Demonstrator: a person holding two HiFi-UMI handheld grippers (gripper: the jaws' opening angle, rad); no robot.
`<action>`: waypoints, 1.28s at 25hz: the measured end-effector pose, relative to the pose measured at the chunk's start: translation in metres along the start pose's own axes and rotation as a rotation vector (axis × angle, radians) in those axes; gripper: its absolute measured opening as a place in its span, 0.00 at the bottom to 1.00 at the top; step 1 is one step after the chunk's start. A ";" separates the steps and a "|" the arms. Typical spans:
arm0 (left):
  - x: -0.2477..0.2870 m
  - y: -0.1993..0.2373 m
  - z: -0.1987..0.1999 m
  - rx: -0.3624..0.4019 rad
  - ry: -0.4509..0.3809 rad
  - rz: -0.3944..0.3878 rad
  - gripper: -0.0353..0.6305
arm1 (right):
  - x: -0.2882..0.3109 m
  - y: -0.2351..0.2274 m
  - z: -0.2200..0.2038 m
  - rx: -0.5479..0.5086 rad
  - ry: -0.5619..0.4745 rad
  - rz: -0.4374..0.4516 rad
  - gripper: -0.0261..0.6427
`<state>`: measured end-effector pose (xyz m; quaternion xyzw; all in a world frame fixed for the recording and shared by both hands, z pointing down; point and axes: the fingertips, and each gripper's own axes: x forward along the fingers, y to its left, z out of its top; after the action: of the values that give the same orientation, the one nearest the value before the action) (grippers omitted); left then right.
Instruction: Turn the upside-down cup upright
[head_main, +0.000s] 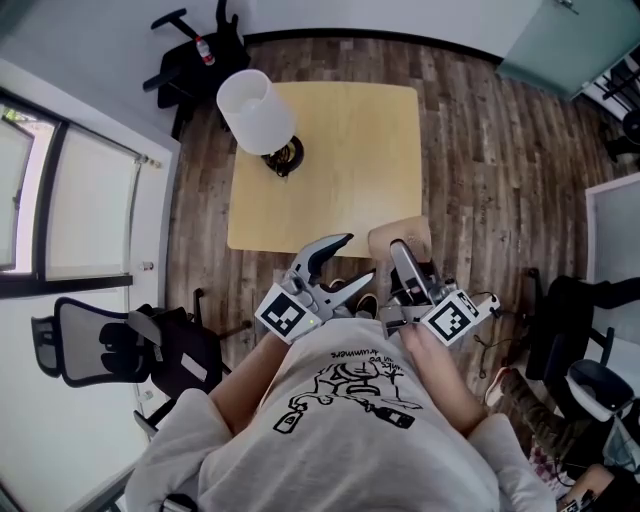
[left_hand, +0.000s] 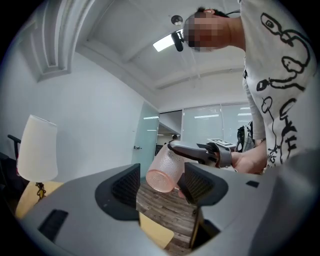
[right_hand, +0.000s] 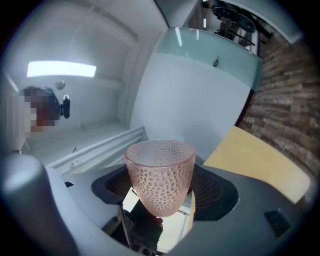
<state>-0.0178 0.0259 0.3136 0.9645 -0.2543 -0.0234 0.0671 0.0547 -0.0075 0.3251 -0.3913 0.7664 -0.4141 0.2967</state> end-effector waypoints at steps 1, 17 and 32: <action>0.001 0.000 -0.001 -0.009 -0.002 -0.017 0.48 | 0.000 0.000 0.000 0.048 -0.016 0.014 0.57; 0.028 -0.006 0.002 -0.042 0.013 -0.246 0.55 | -0.004 0.001 -0.010 0.411 -0.118 0.129 0.58; 0.030 -0.009 0.004 -0.026 -0.010 -0.278 0.50 | -0.003 0.003 -0.013 0.447 -0.138 0.169 0.58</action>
<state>0.0122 0.0182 0.3084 0.9893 -0.1184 -0.0406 0.0744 0.0453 0.0018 0.3286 -0.2777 0.6638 -0.5192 0.4612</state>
